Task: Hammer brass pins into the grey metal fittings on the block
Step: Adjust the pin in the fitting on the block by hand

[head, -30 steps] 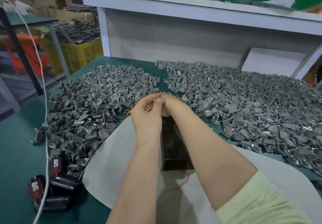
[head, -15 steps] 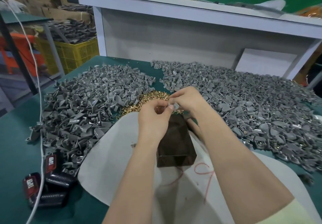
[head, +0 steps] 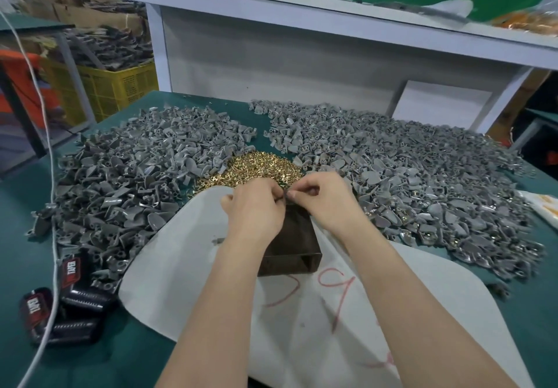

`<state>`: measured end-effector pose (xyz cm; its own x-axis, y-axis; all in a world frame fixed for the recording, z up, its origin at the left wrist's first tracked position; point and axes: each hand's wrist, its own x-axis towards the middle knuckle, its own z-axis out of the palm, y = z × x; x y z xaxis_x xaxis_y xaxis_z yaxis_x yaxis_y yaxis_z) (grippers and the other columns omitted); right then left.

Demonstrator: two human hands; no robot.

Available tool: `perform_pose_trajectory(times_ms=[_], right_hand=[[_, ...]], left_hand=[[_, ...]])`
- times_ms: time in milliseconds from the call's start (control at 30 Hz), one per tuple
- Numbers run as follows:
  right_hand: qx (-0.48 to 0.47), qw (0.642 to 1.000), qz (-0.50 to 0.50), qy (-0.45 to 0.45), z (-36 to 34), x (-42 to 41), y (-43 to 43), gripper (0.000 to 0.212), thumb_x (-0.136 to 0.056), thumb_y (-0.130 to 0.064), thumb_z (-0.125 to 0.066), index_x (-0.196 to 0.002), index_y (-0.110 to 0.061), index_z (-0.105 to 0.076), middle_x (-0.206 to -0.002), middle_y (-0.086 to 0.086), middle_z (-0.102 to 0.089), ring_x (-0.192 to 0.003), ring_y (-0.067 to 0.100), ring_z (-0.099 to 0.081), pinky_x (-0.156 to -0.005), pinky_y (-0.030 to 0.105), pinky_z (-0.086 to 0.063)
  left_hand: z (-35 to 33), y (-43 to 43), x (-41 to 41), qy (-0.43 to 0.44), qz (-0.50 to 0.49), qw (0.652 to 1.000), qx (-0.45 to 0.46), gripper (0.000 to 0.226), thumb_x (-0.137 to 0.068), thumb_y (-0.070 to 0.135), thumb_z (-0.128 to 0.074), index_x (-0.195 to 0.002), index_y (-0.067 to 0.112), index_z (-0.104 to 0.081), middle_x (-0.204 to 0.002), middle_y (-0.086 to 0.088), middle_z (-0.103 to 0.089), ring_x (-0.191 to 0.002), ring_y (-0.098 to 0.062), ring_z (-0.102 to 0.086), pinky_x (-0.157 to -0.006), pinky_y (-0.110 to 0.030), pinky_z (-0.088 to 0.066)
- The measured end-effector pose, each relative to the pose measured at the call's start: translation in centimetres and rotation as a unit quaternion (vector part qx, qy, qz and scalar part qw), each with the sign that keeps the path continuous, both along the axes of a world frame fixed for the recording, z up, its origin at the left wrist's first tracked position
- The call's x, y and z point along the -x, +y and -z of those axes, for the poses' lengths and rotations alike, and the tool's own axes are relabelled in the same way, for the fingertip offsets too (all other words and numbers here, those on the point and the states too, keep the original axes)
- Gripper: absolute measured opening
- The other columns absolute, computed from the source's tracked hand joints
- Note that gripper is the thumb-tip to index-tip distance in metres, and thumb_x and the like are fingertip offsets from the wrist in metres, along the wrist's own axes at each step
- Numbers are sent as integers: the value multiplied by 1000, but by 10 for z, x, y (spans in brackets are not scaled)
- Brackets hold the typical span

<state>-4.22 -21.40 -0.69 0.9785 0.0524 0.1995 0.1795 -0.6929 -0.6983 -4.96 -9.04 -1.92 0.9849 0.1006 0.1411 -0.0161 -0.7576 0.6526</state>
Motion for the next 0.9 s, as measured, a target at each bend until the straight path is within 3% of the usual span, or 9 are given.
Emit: perform_pose_trajectory(times_ms=[33,100,267,433,567,700,767,833,900], right_hand=[[21,1000,5,-8,2,0,1,7,-83,-16,-69,-85,-14,-75,-76,-6,-66,-67,1,-54,-63,7,-39],[51,998,16,-29,6,-1,1,8,-84,-18,-68,-86,-15,-74,-78,-8,-60,-67,1,-50,-60,9,-35],[151,988,19,-42,0,-3,5,10,-88,-18,-62,-84,-14,-70,-87,-4,-50,-84,14,-51,-73,22,-35],[239,970,-6,-35,-12,-3,13,10,-89,-18,-60,-87,-12,-67,-99,8,-59,-92,25,-57,-83,35,-47],[293,955,-15,-34,-16,-4,17,9,-89,-16,-60,-86,-12,-67,-98,9,-61,-90,27,-60,-76,33,-49],[251,967,-18,-45,-11,-2,14,8,-89,-16,-60,-85,-12,-65,-99,8,-58,-92,25,-56,-82,37,-48],[218,975,-26,-41,-7,-3,10,9,-89,-16,-60,-86,-12,-67,-93,2,-55,-88,21,-53,-81,32,-43],[153,988,-28,-26,-7,-3,2,14,-89,-17,-61,-96,-14,-72,-88,-5,-58,-85,13,-52,-76,20,-37],[79,997,10,-14,-6,-2,-11,25,-90,-21,-60,-113,-20,-68,-98,-5,-64,-87,9,-54,-80,20,-38]], left_hand=[[0,0,0,-4,1,1000,2,10,-92,28,-58,-94,29,-68,-103,6,-68,-108,-22,-56,-87,-35,-30],[1,1,0,-9,4,1000,6,9,-92,28,-59,-90,29,-68,-101,6,-68,-107,-22,-56,-90,-36,-33],[2,1,0,-18,7,1000,3,9,-92,27,-60,-92,28,-69,-101,6,-69,-106,-23,-56,-88,-36,-32],[2,0,-1,-21,13,1000,-16,11,-92,24,-57,-88,26,-68,-95,1,-68,-103,-27,-56,-85,-36,-34],[2,0,-1,-26,15,999,-25,11,-92,24,-57,-90,24,-68,-97,0,-68,-103,-27,-55,-83,-35,-34],[1,0,0,-26,15,999,-25,12,-92,24,-57,-81,25,-63,-91,-1,-66,-99,-27,-56,-84,-37,-37],[1,0,0,-24,12,999,-21,11,-92,25,-57,-83,25,-65,-93,1,-67,-101,-26,-56,-86,-36,-36],[0,0,1,-23,7,1000,-13,10,-91,25,-58,-89,25,-68,-97,3,-68,-104,-24,-56,-87,-36,-34],[0,0,2,-22,5,1000,-10,11,-91,24,-58,-91,27,-69,-98,5,-68,-105,-22,-56,-88,-36,-33]])
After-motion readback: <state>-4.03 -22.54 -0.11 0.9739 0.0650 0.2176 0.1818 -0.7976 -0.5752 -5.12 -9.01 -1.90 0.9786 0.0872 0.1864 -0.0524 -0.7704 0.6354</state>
